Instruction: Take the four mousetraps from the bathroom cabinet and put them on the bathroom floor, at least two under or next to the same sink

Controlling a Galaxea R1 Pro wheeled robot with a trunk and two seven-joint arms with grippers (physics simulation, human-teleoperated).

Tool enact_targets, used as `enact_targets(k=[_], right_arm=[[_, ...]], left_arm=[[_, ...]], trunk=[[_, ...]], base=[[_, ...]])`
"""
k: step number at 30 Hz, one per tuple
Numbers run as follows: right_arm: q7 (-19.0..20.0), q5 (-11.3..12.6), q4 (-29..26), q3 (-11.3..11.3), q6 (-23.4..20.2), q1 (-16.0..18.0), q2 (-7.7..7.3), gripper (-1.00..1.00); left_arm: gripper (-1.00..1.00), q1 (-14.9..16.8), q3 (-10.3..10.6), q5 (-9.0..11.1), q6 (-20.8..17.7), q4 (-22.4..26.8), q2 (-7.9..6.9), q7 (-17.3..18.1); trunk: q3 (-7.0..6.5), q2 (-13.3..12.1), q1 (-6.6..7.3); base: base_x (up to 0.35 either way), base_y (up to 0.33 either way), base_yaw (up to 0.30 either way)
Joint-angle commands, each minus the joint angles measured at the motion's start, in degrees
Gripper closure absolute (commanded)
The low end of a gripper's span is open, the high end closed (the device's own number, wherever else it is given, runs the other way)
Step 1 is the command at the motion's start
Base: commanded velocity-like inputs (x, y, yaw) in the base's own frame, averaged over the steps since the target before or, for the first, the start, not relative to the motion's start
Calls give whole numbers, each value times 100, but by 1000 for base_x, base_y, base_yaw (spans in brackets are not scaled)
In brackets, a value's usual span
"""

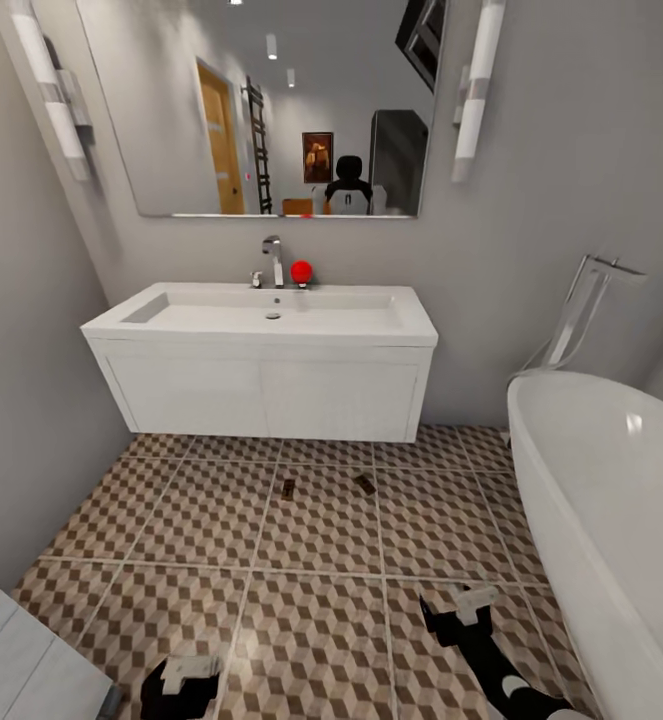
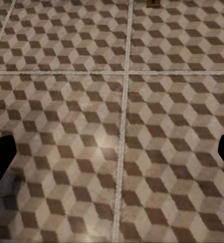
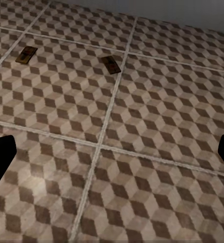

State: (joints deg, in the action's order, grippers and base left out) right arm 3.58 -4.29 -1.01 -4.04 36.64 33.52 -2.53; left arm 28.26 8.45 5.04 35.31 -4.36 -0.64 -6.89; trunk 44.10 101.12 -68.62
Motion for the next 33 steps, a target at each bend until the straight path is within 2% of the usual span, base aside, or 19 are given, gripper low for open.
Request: enact_targets(k=[1,6,8,20,33], right_arm=[[-5,6,5,-36,36,-44,-2,-100],[-11,7,5,-35,109,-173,-2,-100],[-18,11,5,-35,280,-275,-2,-100],[-16,20,13,-35,470,-600,10,-100],[-41,25,13,-28,462,-659,8,-100]], left_arm=[[-100,-38,51,49,109,-21,-4,-5],[-100,-189,51,62,458,-21,-18,-11],[-100,-326,51,65,602,-21,-31,-13],[-100,-617,51,67,757,-21,-98,-14],[-100,-674,51,67,758,-21,-103,-14]], trunk=[[-23,-39,23],[-160,-240,133],[-214,-320,177],[-541,-801,440],[-859,-1323,726]], base=[[0,0,0],[0,0,0],[0,0,0],[0,0,0],[0,0,-97]])
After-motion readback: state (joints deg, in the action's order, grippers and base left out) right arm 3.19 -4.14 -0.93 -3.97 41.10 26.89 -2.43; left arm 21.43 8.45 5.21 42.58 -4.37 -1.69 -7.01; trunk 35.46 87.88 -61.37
